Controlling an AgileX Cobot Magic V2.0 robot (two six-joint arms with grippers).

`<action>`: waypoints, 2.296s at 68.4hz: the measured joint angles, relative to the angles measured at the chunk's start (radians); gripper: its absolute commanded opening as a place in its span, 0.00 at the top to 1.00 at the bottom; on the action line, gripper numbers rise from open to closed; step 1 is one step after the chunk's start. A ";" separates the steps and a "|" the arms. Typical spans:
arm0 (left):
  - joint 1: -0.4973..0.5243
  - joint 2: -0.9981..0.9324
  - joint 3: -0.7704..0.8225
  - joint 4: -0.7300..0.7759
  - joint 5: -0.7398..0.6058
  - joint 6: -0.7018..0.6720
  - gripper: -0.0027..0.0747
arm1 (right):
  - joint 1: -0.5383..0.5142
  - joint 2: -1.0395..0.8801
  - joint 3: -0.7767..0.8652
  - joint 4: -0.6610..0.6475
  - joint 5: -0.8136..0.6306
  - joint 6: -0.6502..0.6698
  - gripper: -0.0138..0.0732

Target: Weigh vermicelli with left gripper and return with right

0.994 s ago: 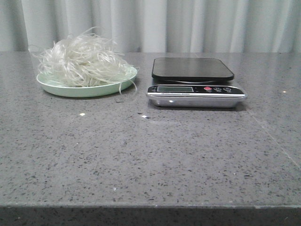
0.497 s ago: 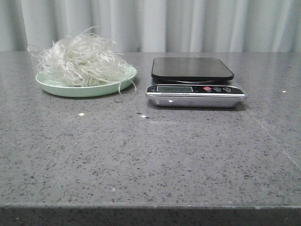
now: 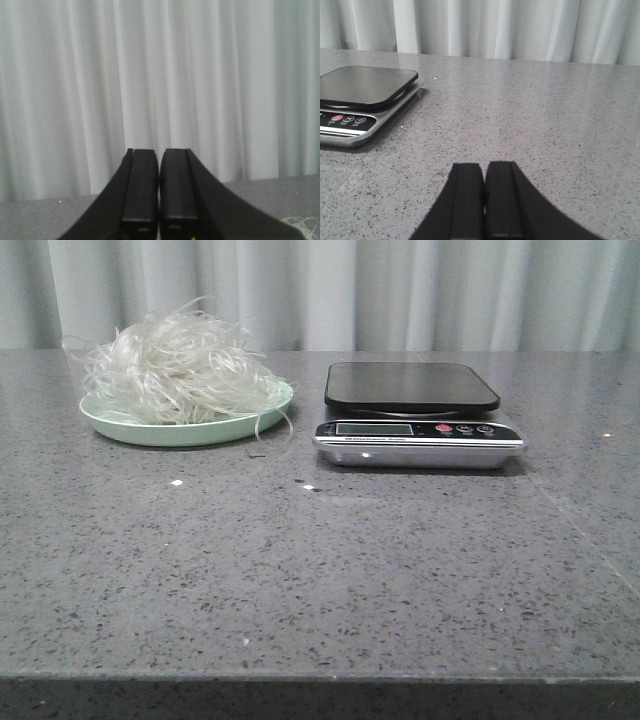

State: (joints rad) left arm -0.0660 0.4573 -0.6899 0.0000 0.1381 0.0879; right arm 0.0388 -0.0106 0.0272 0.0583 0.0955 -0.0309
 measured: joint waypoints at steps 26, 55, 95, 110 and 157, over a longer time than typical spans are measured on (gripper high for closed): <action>-0.030 0.529 -0.375 -0.095 0.330 0.022 0.34 | 0.000 0.000 0.000 0.000 -0.001 0.000 0.67; -0.204 0.914 -0.534 -0.117 0.436 0.070 0.16 | 0.000 0.000 0.000 0.000 -0.001 0.000 0.67; -0.219 1.195 -0.553 -0.217 0.333 0.072 0.17 | 0.000 0.000 0.000 0.000 -0.001 0.000 0.67; -0.219 1.233 -0.560 -0.278 0.320 0.072 0.30 | 0.000 0.000 0.000 0.000 -0.001 0.000 0.67; -0.220 1.232 -0.560 -0.284 0.322 0.072 0.78 | 0.000 0.000 0.000 0.000 -0.001 0.000 0.67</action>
State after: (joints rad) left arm -0.2865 1.6895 -1.2496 -0.2845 0.4601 0.1599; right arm 0.0388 -0.0106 0.0272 0.0583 0.0940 -0.0309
